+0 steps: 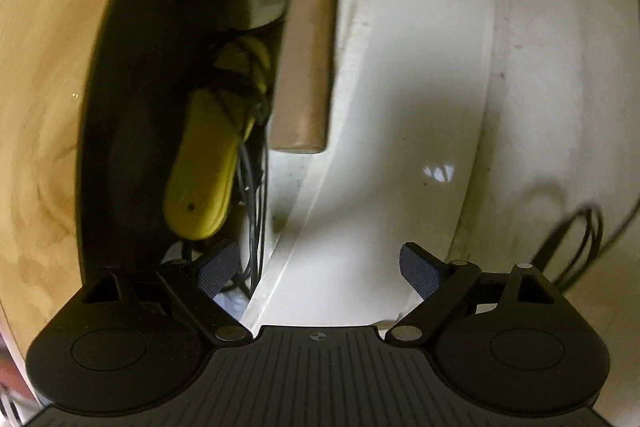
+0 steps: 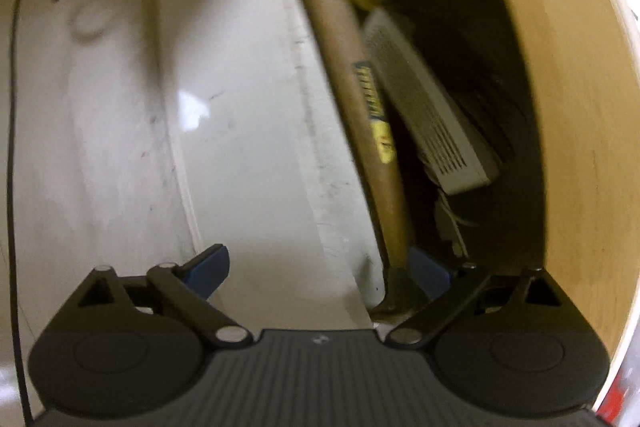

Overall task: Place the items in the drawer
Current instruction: 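Grip the drawer front edge with both grippers and pull it outward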

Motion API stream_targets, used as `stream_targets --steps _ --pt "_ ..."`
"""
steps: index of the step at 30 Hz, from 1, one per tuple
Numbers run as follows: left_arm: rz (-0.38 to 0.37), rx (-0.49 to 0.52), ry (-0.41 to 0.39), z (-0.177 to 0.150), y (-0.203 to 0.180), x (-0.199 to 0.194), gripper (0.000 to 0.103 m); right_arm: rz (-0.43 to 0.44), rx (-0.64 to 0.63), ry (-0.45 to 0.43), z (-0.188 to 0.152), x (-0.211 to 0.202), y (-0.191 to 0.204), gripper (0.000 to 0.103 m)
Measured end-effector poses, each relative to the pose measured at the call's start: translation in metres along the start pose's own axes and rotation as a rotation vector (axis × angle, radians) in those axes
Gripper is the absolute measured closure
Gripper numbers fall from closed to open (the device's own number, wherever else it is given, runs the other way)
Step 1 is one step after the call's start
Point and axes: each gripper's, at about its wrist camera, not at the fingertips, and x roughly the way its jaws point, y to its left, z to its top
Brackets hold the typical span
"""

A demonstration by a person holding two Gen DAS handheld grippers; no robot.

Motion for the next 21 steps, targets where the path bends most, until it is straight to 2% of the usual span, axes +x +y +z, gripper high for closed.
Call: stream_targets --steps 5,8,10,11,12,14,17,21 --pt "0.014 0.032 -0.008 -0.004 -0.006 -0.001 0.014 0.014 -0.054 0.000 0.002 0.003 0.004 0.012" --pt "0.033 0.057 -0.012 0.010 0.005 -0.005 0.014 0.020 -0.077 0.012 0.002 0.005 0.005 0.017" --pt "0.032 0.059 -0.009 0.011 0.006 -0.006 0.022 0.025 -0.090 0.020 0.001 0.006 0.007 0.023" --pt "0.031 0.058 -0.005 0.012 0.006 -0.006 0.031 0.028 -0.098 0.023 0.002 0.006 0.008 0.030" --pt "0.029 0.059 -0.004 0.012 0.006 -0.006 0.045 0.031 -0.105 0.028 0.002 0.005 0.009 0.040" --pt "0.049 0.058 -0.017 0.012 0.006 -0.009 0.061 0.019 -0.119 0.042 0.003 0.007 0.010 0.051" --pt "0.038 0.028 -0.037 0.009 0.013 -0.013 0.065 -0.012 -0.103 0.052 0.006 0.006 0.005 0.069" --pt "0.038 0.033 -0.037 0.008 0.013 -0.015 0.065 0.011 -0.082 0.069 0.009 0.006 0.000 0.070"
